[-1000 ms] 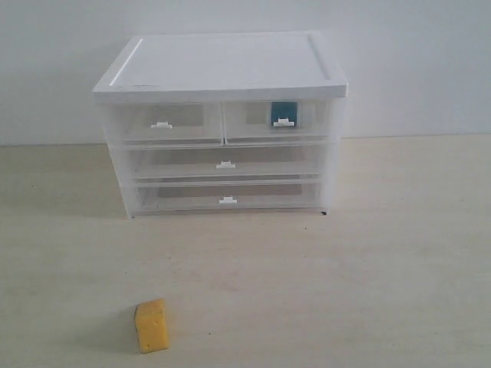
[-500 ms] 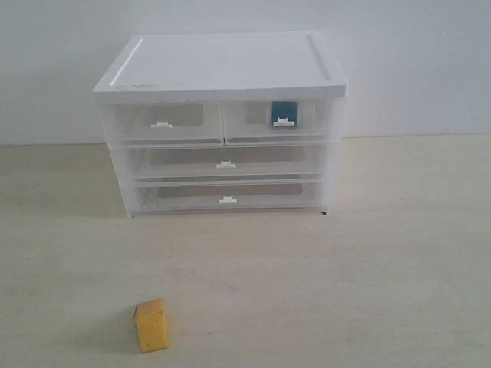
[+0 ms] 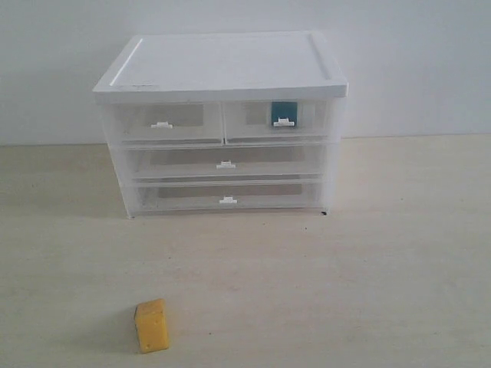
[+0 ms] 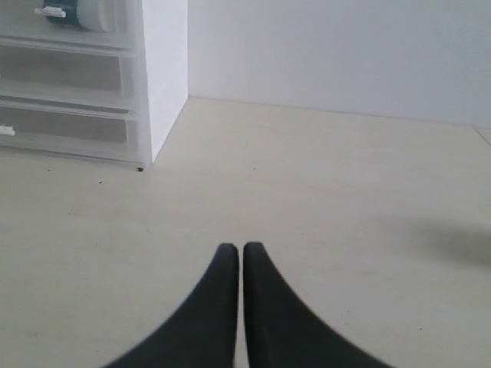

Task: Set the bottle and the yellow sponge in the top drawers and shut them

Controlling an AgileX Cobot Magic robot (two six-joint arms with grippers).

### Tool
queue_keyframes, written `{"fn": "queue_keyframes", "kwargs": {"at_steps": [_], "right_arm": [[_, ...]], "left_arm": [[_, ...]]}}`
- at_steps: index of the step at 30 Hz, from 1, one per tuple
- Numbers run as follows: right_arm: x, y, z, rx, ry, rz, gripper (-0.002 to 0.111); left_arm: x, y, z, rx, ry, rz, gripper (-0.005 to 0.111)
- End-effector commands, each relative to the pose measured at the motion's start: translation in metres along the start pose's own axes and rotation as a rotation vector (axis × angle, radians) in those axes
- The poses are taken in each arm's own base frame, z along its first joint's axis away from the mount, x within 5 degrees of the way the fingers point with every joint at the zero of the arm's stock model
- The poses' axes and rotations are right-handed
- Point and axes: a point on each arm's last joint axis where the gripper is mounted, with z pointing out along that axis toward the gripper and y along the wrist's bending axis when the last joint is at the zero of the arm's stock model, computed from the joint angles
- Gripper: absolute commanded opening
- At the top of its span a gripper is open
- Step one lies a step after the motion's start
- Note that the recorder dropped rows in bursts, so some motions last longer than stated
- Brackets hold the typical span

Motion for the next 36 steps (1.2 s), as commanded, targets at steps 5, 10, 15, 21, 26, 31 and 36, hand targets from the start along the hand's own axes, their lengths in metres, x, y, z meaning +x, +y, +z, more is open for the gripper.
{"fn": "queue_keyframes", "kwargs": {"at_steps": [5, 10, 15, 21, 26, 31, 36], "right_arm": [[0.0026, 0.0039, 0.0, -0.04, 0.015, 0.007, 0.0], [0.003, 0.0026, 0.0, -0.026, 0.021, 0.052, 0.0], [0.0038, 0.0026, 0.0, -0.026, 0.03, 0.054, 0.0], [0.0038, 0.0026, 0.0, -0.025, 0.03, 0.058, 0.0], [0.004, 0.0028, 0.0, -0.027, 0.032, 0.061, 0.0], [0.004, 0.0028, 0.0, -0.027, 0.032, 0.063, 0.0], [0.004, 0.0028, 0.0, -0.027, 0.032, 0.066, 0.0]], "left_arm": [[0.0009, -0.0005, 0.0001, 0.007, -0.001, -0.012, 0.004], [0.0009, -0.0005, 0.0001, 0.007, -0.001, -0.012, 0.004], [0.0009, -0.0005, 0.0001, 0.007, -0.001, -0.012, 0.004], [0.0009, -0.0005, 0.0001, 0.007, -0.001, -0.012, 0.004], [0.0009, -0.0005, 0.0001, 0.007, -0.001, -0.012, 0.004], [0.0009, -0.0005, 0.0001, 0.007, -0.001, -0.012, 0.004], [-0.0028, 0.0003, 0.0, -0.003, -0.042, 0.075, 0.004]]}}
